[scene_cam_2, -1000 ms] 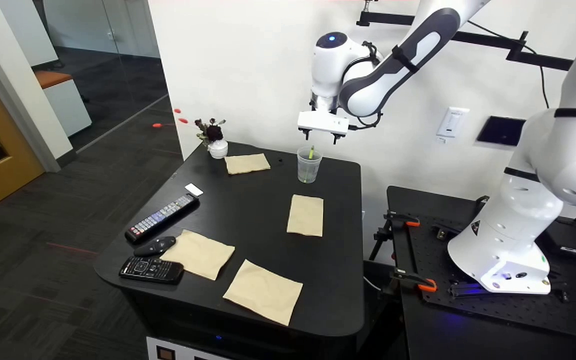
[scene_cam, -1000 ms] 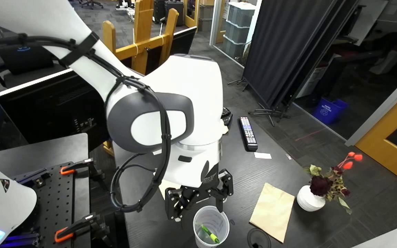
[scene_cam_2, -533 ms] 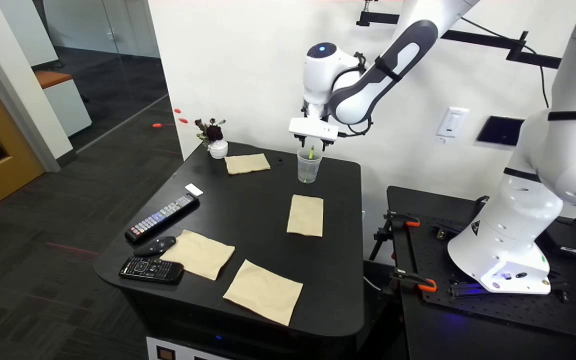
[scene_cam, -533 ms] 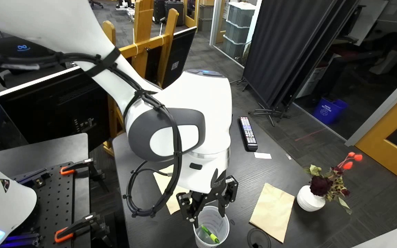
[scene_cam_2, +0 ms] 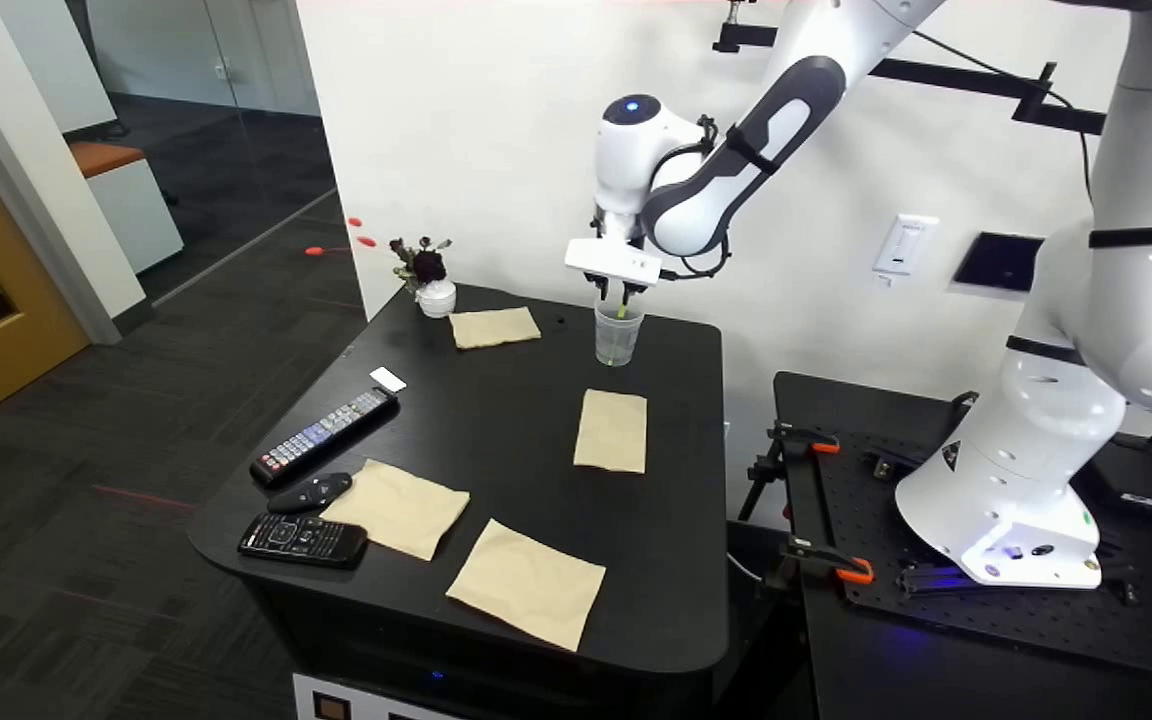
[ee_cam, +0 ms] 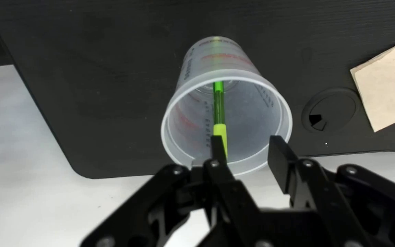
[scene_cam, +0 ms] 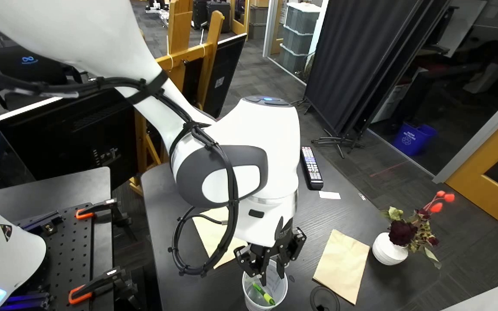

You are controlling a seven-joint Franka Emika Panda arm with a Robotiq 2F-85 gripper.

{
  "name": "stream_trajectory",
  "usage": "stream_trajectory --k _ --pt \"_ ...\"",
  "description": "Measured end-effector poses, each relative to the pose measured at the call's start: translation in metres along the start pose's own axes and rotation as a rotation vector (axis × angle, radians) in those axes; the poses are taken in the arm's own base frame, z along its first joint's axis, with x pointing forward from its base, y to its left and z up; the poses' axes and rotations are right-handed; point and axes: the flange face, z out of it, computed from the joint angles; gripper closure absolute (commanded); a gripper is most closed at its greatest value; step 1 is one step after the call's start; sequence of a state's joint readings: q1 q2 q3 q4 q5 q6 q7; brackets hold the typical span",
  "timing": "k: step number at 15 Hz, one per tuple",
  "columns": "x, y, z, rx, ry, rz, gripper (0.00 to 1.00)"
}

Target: Take the pen out of the clear cup and put it on the table

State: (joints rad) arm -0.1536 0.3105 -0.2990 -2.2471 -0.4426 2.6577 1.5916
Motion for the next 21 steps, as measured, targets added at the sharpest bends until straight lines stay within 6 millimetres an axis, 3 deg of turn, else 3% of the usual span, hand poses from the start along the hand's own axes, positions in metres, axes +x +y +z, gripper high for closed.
stream_trajectory --k 21 --pt "-0.009 -0.005 0.006 -0.007 -0.018 0.004 0.71"
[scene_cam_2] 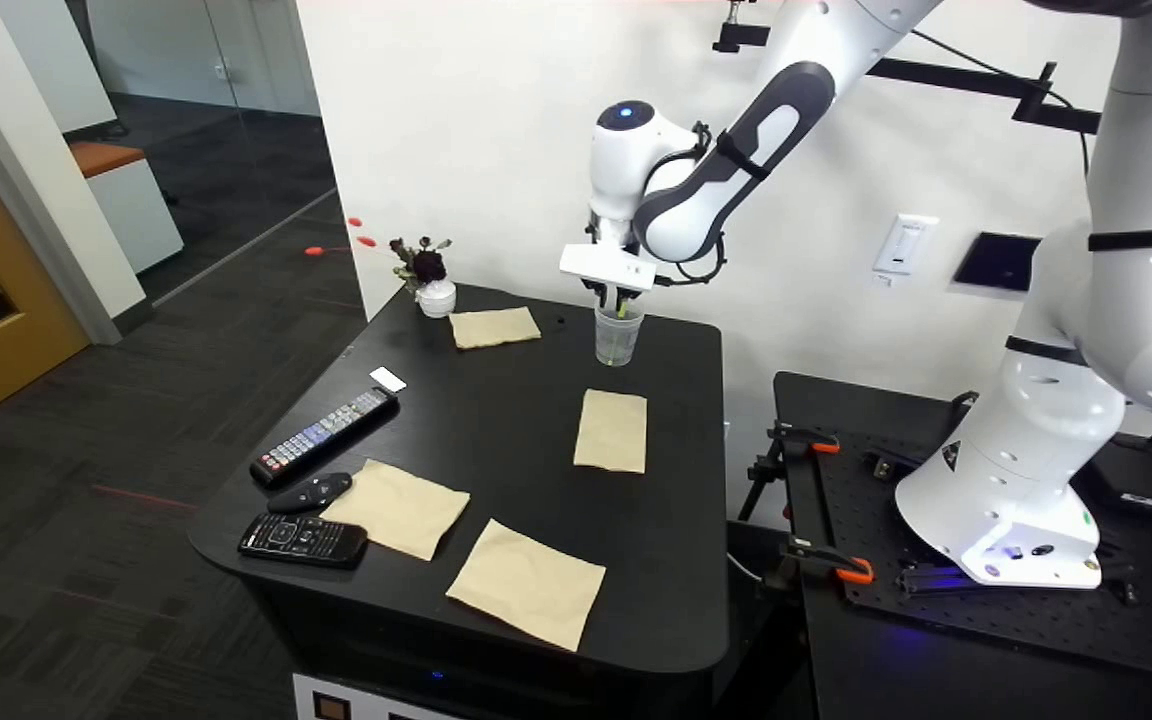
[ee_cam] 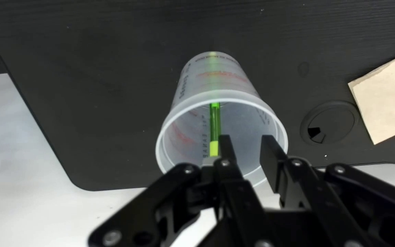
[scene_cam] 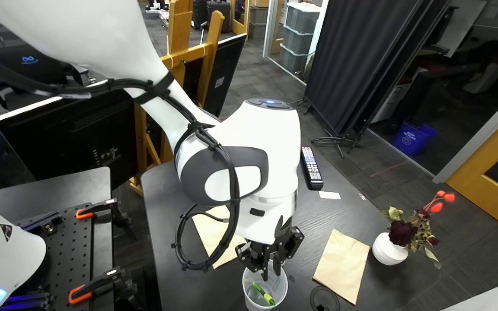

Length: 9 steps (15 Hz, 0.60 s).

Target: Take the pen out of the clear cup and put it on the table

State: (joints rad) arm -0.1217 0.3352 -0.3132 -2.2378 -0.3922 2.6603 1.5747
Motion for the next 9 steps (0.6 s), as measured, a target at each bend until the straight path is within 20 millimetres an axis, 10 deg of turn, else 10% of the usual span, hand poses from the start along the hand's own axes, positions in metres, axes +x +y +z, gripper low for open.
stream_trajectory --k 9 --pt "-0.001 0.006 0.021 -0.041 -0.007 0.014 0.71"
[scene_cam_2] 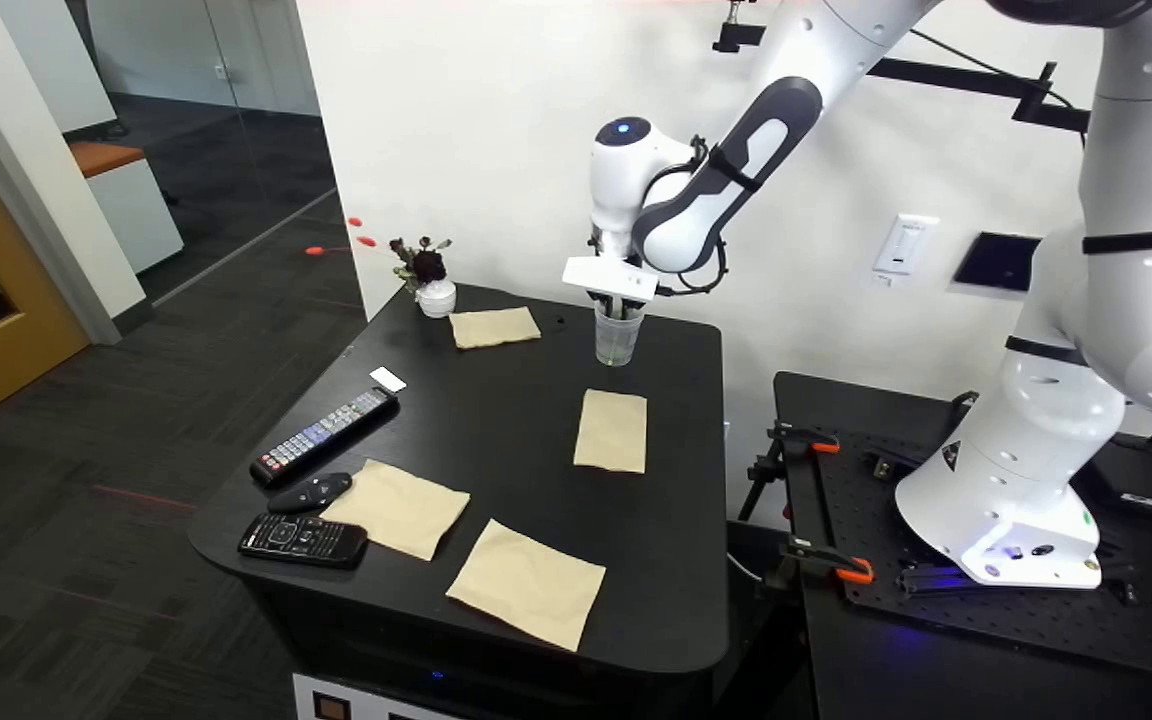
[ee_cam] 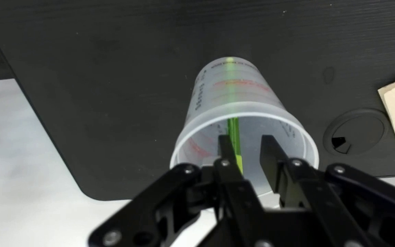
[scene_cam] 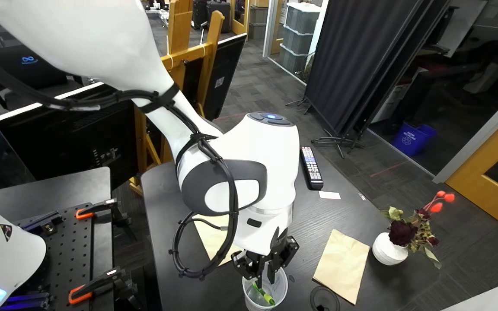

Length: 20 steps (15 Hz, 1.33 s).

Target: Take the pen out of the clear cup and put it on the table

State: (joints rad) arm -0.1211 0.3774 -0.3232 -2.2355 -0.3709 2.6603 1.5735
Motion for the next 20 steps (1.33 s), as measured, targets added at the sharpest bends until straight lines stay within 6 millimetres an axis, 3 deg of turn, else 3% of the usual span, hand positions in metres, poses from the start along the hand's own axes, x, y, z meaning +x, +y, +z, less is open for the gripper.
stream_trajectory --k 14,15,17,20 --pt "0.011 -0.007 0.014 -0.018 0.035 0.005 0.68" --pt "0.011 -0.008 0.015 -0.018 0.038 0.004 0.88" --pt "0.011 -0.010 0.017 -0.020 0.044 0.002 0.99" --pt "0.011 -0.012 0.019 -0.023 0.050 -0.002 0.97"
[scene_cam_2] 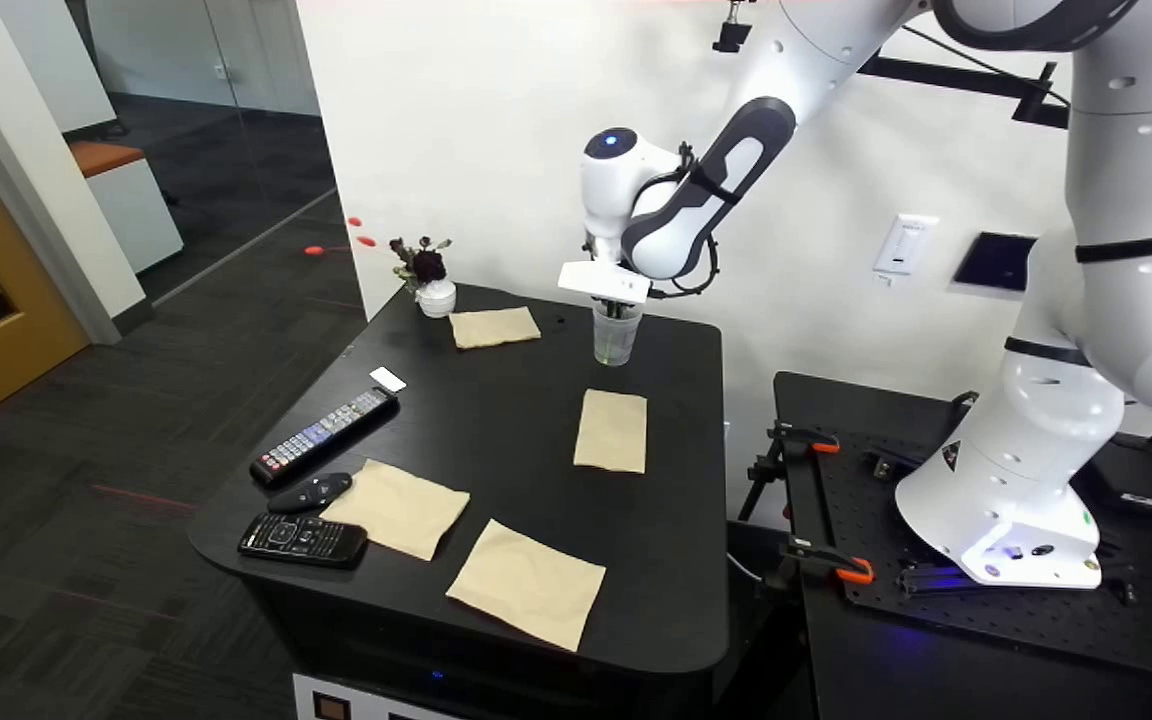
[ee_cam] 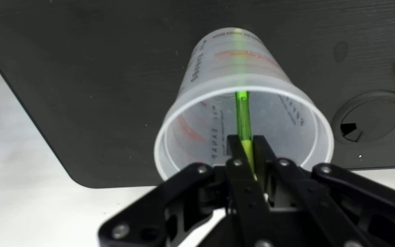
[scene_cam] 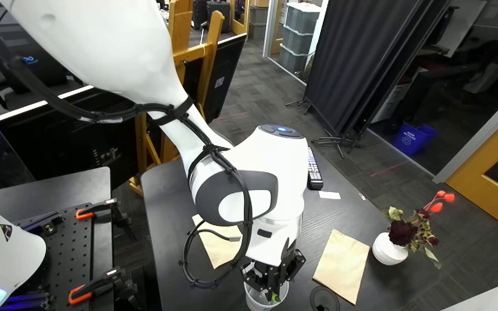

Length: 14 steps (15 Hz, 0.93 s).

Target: Take the pen out of the clear cup and put it on the table

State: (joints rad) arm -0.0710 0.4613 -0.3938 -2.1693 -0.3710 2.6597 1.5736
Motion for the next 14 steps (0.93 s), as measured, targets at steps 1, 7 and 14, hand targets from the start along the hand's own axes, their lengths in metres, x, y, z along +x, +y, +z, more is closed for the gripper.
stream_trajectory --k 1,7,14 --pt "0.000 -0.001 -0.001 0.000 0.002 -0.002 0.97" --pt "-0.003 -0.005 -0.013 0.004 0.035 -0.033 0.97" --pt "0.005 -0.007 -0.072 0.081 0.125 -0.109 0.97"
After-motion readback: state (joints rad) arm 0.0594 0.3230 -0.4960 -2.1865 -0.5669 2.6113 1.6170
